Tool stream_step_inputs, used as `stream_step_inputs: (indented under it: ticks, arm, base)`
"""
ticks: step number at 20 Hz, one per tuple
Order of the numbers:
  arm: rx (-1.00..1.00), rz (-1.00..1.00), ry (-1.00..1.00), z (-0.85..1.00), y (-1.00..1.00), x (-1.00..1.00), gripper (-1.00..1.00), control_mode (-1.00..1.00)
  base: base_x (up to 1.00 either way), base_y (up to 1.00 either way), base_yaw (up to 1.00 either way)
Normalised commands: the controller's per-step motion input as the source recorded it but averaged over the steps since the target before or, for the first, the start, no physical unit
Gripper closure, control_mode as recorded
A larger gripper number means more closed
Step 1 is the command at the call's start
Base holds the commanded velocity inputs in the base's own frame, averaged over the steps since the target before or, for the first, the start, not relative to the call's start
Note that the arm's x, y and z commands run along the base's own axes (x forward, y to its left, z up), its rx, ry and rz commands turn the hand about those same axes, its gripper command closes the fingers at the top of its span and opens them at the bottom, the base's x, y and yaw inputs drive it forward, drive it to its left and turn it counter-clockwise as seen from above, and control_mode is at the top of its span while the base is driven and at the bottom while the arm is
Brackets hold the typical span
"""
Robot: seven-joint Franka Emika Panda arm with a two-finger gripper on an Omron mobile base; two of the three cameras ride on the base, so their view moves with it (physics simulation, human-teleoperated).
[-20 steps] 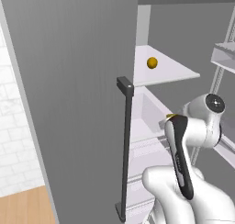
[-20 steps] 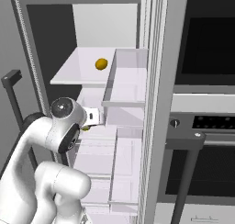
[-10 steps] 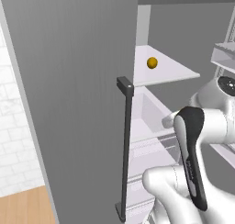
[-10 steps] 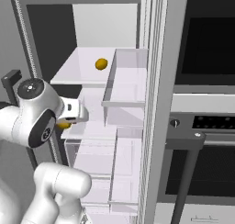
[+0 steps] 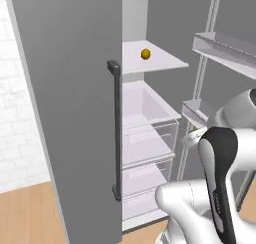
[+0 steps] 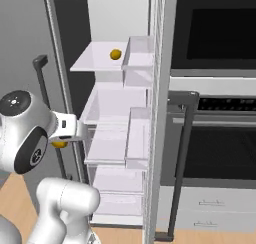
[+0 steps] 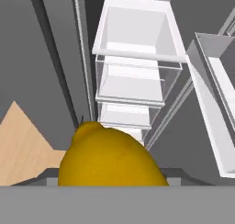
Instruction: Place one lemon and one fish in each tupperware on the nearby counter, to pack two identical lunches.
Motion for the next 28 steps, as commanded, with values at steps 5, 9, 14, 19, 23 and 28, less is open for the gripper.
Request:
stream_step_inputs:
  ticks: [5, 9, 14, 19, 23, 28]
  arm:
    - [0.0, 0.0, 0.0, 0.0, 0.0, 0.0, 1.0, 1.0]
    - [0.0, 0.0, 0.0, 0.0, 0.0, 0.0, 1.0, 1.0]
    - [0.0, 0.0, 0.0, 0.0, 0.0, 0.0, 1.0, 1.0]
    - [0.0, 0.0, 0.0, 0.0, 0.0, 0.0, 1.0, 1.0]
    - [0.0, 0.0, 0.0, 0.0, 0.0, 0.0, 1.0, 1.0]
    - [0.0, 0.0, 0.0, 0.0, 0.0, 0.0, 1.0, 1.0]
  base:
    - [-0.93, -0.54, -0.14]
    - [0.26, -1.0, -0.19]
    - [0.62, -1.0, -0.08]
    - [0.13, -1.0, 0.0]
    - [0.19, -1.0, 0.0]
    - [0.77, -1.0, 0.03]
